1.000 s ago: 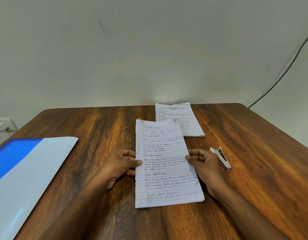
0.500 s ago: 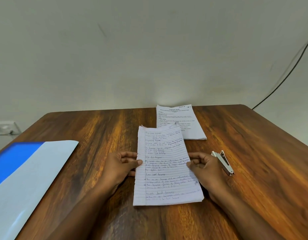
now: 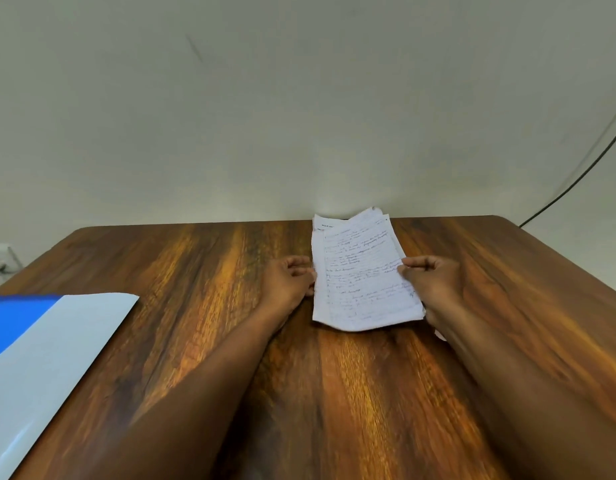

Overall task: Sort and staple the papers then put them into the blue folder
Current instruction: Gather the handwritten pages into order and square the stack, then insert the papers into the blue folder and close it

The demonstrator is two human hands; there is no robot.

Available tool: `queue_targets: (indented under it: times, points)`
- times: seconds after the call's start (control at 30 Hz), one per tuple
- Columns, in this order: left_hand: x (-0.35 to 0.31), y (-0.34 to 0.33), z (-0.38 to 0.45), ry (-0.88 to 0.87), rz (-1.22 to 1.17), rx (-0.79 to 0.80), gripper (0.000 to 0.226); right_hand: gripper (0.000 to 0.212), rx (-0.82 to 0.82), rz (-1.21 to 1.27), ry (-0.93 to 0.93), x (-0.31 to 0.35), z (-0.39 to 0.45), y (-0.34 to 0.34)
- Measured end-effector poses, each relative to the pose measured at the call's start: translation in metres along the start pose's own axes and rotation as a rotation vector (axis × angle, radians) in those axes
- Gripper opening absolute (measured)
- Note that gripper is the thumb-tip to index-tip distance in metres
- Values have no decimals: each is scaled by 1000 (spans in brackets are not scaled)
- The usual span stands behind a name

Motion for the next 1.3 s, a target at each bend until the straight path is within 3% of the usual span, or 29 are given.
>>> queue_targets:
  times: [0.2, 0.43, 0.57, 0.97, 1.17, 1.3]
  points:
    - [11, -14, 44, -53, 128, -18, 49, 12, -67, -49, -49, -7, 54, -24]
    - [21, -22, 56, -184, 349, -38, 45, 10, -122, -461, 78, -5, 86, -37]
    - [21, -26, 48, -260, 478, -83, 39, 12, -122, -571, 100, -3, 92, -38]
    - [10, -36, 19, -270, 486, -52, 43, 24, -59, -686, 32, 1, 82, -26]
    - [4, -44, -12, -286, 531, 8, 53, 16, -48, -764, 23, -1, 52, 6]
    - [-2, -43, -29, -252, 485, 70, 46, 28, -87, -879, 52, 0, 33, 28]
Point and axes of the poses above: each hand's wrist, its own z-axis towards the middle knuckle, its own y-axis out of the back of the hand, x = y × z, the point moved 3 cm from there along z, towards the middle knuckle, and after that the axes turned 8 degrees about -z, right-handed, at the moved point
